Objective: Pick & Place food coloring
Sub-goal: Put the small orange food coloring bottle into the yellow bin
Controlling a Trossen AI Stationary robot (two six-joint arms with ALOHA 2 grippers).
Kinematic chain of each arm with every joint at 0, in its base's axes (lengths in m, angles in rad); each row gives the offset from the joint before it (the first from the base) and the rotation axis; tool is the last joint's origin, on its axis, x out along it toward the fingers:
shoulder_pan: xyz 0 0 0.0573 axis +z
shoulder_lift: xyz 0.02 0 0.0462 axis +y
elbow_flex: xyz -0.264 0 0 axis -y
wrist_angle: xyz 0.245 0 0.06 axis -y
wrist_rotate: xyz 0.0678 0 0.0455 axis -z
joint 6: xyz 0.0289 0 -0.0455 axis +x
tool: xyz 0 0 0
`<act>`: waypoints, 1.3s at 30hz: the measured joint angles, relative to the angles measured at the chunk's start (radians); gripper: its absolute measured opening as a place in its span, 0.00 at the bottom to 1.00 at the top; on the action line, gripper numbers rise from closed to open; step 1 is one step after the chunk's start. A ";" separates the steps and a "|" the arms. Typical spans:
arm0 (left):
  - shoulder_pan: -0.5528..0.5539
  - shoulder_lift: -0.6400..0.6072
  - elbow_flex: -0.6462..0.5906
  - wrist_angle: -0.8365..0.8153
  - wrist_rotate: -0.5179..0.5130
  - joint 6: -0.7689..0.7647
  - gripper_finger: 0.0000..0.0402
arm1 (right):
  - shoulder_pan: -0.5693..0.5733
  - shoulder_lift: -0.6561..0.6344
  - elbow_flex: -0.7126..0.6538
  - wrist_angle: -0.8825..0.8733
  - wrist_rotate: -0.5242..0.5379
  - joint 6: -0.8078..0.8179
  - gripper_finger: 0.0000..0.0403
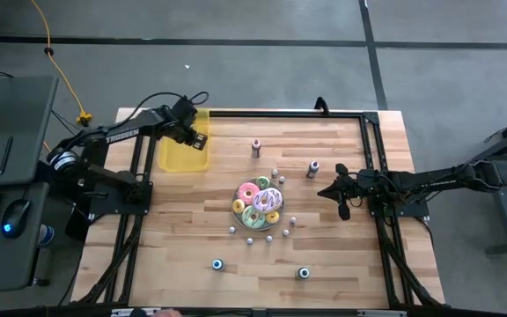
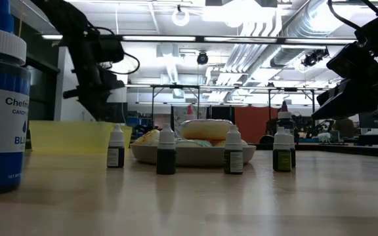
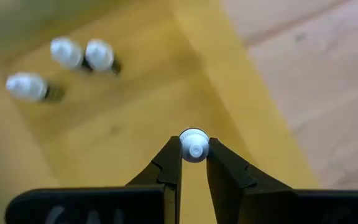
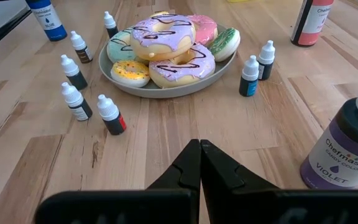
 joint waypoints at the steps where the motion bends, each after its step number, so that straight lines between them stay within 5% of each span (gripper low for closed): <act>1: 0.000 0.015 0.000 0.021 -0.006 -0.002 0.11 | 0.000 0.000 0.000 0.000 0.000 0.000 0.00; 15: 0.011 0.153 0.000 0.209 -0.098 -0.052 0.11 | 0.000 0.000 0.000 0.000 0.000 0.000 0.00; 39: 0.126 0.276 0.102 0.186 -0.150 0.009 0.11 | 0.000 0.000 0.000 0.000 0.000 0.000 0.00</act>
